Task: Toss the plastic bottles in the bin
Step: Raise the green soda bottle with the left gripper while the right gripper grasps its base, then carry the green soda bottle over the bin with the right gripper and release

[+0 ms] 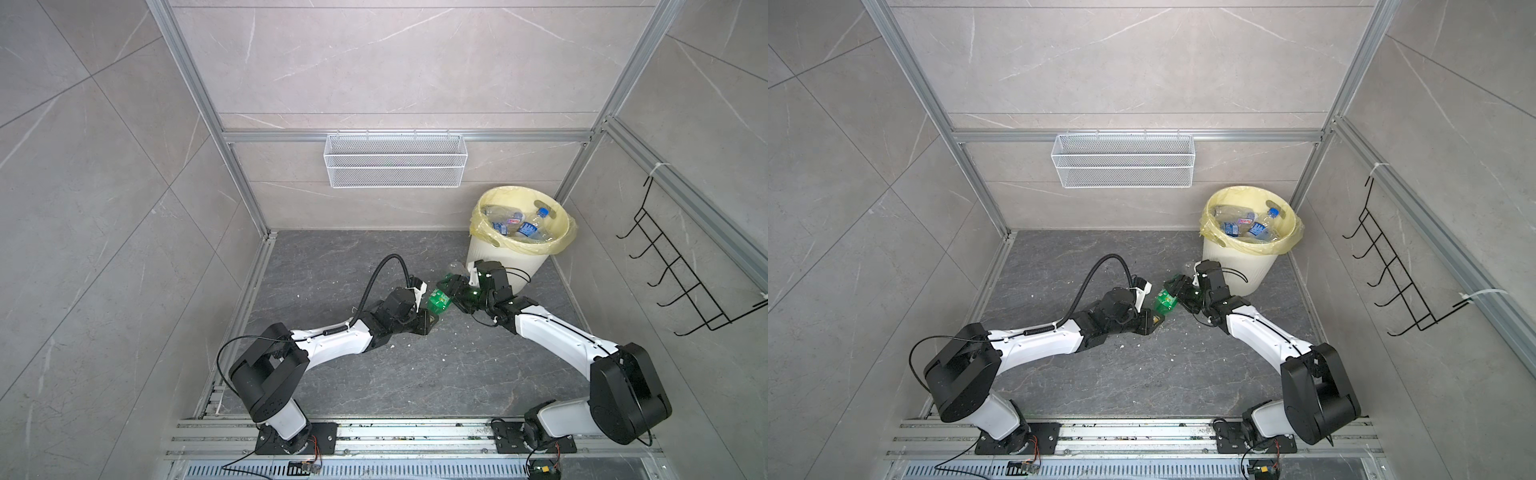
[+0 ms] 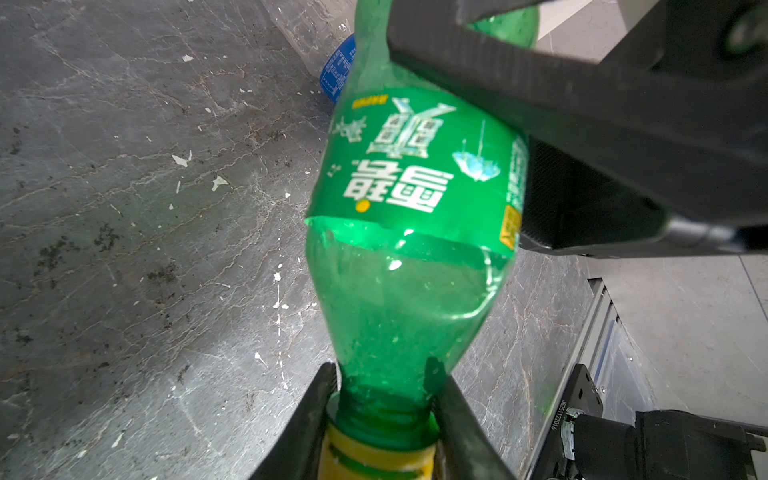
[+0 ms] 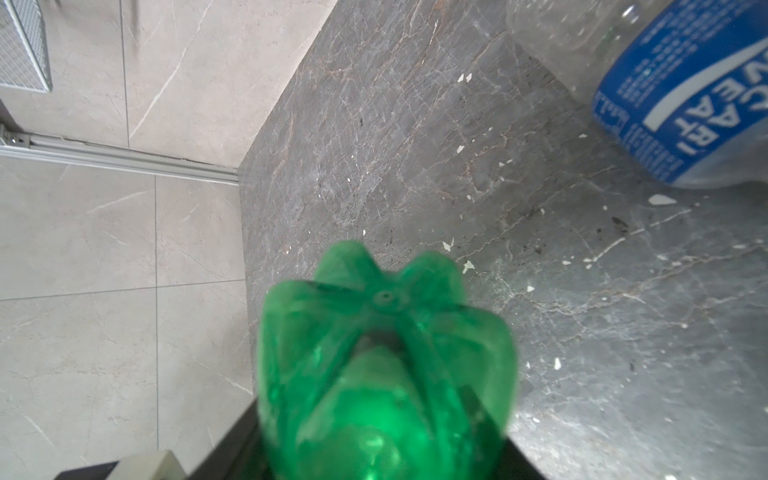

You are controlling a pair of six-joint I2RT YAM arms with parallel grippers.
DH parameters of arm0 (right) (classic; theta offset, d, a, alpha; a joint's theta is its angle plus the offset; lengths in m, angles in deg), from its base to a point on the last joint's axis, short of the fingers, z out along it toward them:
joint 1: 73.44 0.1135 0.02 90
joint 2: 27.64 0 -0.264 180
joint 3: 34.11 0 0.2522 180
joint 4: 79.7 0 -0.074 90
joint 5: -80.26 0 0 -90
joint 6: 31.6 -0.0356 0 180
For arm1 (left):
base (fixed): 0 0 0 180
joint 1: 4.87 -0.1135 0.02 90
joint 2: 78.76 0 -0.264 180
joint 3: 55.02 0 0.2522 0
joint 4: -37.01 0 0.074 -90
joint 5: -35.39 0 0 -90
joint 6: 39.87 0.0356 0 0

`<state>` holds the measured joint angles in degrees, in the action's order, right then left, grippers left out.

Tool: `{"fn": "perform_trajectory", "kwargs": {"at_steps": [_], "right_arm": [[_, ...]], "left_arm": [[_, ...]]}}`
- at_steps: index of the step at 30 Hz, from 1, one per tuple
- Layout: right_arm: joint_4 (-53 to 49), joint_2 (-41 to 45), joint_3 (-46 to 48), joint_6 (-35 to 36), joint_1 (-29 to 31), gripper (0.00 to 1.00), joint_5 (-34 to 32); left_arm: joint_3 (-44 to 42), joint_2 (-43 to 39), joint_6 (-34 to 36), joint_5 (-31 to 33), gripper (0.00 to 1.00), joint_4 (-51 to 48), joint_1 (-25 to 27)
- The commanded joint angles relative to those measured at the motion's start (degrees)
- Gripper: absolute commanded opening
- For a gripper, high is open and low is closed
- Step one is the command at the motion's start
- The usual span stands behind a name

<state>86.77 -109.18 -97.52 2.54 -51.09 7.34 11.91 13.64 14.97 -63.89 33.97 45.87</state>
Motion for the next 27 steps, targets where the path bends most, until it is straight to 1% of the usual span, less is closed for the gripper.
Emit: {"fn": "perform_trajectory", "kwargs": {"at_steps": [1, 5, 7, 10, 14, 17, 24, 26, 27], "right_arm": [[-0.73, 1.37, -1.52, 1.26, 0.33, 0.52, -1.59], [-1.55, 1.84, -1.72, 1.84, 0.49, 0.42, -2.07], [-2.1, 2.06, -1.89, 2.3, 0.49, 0.39, -2.4], [-3.94, 2.82, -2.74, 3.65, 0.5, 0.37, -3.36], [-8.76, 4.77, -5.33, 7.06, 0.48, 0.35, -6.53], [-12.14, 5.88, -8.26, 9.6, 0.46, 0.34, -8.53], [-19.52, 8.42, -16.7, 15.23, 0.5, 0.34, -13.92], [-22.02, 9.32, -19.97, 17.32, 0.5, 0.34, -16.59], [-23.03, 9.75, -21.51, 18.23, 0.5, 0.34, -17.94]], "left_arm": [[-0.15, -2.15, -0.11, -0.31, 0.25, 1.94, 0.06], [0.28, -2.16, 0.25, 0.26, 0.32, 1.13, 0.07], [0.63, -2.11, 0.74, 0.89, 0.37, 0.0, 0.07], [1.01, -2.94, 2.08, 1.77, 0.49, -1.57, 0.06], [1.64, -5.53, 4.83, 3.92, 0.68, -4.8, 0.06], [2.21, -7.68, 6.96, 5.76, 0.79, -7.18, 0.06], [4.67, -11.94, 12.54, 9.5, 0.93, -11.49, 0.15], [6.22, -12.59, 14.26, 9.98, 0.99, -12.19, 0.15], [7.07, -12.6, 14.94, 9.98, 1.0, -12.36, 0.15]]}}
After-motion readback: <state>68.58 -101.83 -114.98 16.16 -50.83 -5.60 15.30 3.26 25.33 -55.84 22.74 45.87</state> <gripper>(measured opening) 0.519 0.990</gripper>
